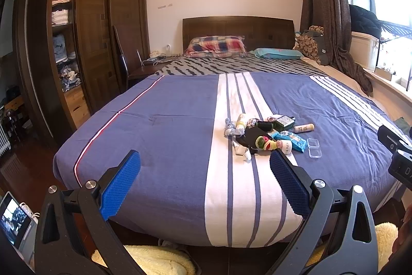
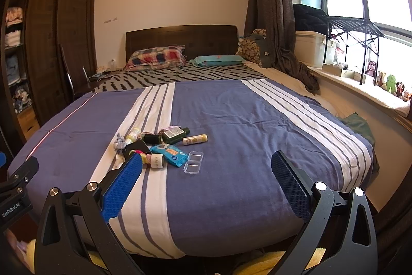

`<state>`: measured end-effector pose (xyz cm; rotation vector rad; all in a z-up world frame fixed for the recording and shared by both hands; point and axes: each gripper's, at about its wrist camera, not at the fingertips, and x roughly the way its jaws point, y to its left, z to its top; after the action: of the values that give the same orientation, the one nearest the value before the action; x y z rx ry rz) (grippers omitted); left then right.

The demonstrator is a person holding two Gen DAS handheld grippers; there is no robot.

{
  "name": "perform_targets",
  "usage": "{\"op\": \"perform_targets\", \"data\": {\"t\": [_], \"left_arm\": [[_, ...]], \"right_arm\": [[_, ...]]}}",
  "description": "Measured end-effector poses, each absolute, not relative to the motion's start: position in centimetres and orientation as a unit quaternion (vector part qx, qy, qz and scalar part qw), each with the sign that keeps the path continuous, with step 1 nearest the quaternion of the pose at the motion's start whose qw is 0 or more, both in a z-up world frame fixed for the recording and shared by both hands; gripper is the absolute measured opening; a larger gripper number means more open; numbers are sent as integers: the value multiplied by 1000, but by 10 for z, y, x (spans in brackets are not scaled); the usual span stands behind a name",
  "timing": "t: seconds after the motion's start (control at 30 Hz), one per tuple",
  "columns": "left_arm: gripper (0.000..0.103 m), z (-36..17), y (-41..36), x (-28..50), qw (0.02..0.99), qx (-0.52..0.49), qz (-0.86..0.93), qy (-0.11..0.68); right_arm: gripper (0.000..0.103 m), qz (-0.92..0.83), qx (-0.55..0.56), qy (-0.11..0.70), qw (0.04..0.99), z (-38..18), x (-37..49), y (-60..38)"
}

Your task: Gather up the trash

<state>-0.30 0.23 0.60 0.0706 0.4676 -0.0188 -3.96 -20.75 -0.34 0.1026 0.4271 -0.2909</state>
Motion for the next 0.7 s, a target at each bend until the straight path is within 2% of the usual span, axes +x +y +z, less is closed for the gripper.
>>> {"op": "perform_targets", "data": {"t": [0.7], "left_arm": [[95, 7, 4, -2, 973, 35, -6, 229]], "right_arm": [[100, -143, 52, 210, 966, -3, -40, -206]]}}
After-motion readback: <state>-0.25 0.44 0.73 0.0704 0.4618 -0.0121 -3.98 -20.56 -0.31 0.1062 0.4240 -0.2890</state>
